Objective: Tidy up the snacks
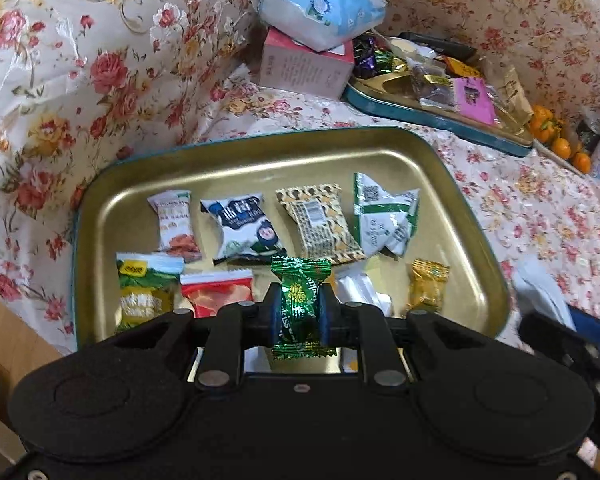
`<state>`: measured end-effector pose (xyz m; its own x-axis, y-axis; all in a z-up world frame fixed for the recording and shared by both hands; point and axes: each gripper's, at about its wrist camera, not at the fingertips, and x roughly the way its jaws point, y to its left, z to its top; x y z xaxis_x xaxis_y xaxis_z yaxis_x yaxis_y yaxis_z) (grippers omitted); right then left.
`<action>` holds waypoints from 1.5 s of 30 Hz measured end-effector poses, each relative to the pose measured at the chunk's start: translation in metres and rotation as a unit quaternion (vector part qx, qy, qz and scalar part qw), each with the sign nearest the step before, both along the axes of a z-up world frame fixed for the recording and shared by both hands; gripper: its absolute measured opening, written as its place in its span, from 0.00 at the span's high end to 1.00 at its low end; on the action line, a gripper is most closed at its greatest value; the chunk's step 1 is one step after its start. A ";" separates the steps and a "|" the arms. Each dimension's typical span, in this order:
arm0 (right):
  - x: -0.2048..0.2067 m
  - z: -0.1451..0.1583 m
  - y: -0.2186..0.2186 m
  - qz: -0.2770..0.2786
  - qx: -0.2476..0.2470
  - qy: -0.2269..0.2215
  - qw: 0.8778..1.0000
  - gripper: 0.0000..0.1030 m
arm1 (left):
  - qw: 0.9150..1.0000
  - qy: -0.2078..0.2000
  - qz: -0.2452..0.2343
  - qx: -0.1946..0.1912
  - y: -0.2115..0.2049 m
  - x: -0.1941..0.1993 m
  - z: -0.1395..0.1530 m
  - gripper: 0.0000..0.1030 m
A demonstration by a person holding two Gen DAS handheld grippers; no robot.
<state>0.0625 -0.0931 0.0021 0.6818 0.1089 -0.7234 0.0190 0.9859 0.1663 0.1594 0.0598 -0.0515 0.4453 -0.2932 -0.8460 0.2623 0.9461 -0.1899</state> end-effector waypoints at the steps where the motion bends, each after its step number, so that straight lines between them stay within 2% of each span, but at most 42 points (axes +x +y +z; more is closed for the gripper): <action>1: 0.003 -0.001 0.001 -0.002 -0.001 -0.001 1.000 0.79 | 1.000 0.000 0.003 0.000 0.001 -0.001 0.000 0.75; 8: 0.024 -0.007 0.005 -0.011 -0.011 -0.018 1.000 0.79 | 0.999 -0.012 0.050 0.014 0.007 -0.010 0.002 0.72; 11: 0.036 -0.008 0.004 -0.012 -0.015 -0.035 0.999 0.79 | 0.996 -0.032 0.068 0.040 0.007 -0.014 0.003 0.72; 21: 0.082 -0.031 0.003 -0.022 -0.043 -0.024 0.999 0.79 | 0.996 -0.031 0.070 0.055 0.003 -0.014 -0.001 0.72; 31: 0.078 -0.031 0.010 -0.016 -0.061 -0.030 0.998 0.77 | 0.994 -0.036 0.084 0.059 0.006 -0.014 0.002 0.72; 37: 0.060 -0.023 0.011 -0.023 -0.055 -0.034 0.998 0.67 | 0.993 -0.045 0.088 0.071 0.005 -0.018 0.003 0.72; 39: 0.052 -0.020 0.012 -0.031 -0.057 -0.034 0.997 0.59 | 0.992 -0.048 0.087 0.071 0.004 -0.017 0.004 0.71; 41: 0.046 -0.018 0.012 -0.045 -0.052 -0.033 0.997 0.54 | 0.991 -0.054 0.091 0.076 0.005 -0.018 0.005 0.70; 45: 0.039 -0.014 0.011 -0.066 -0.040 -0.025 0.997 0.50 | 0.991 -0.054 0.098 0.072 0.008 -0.018 0.008 0.70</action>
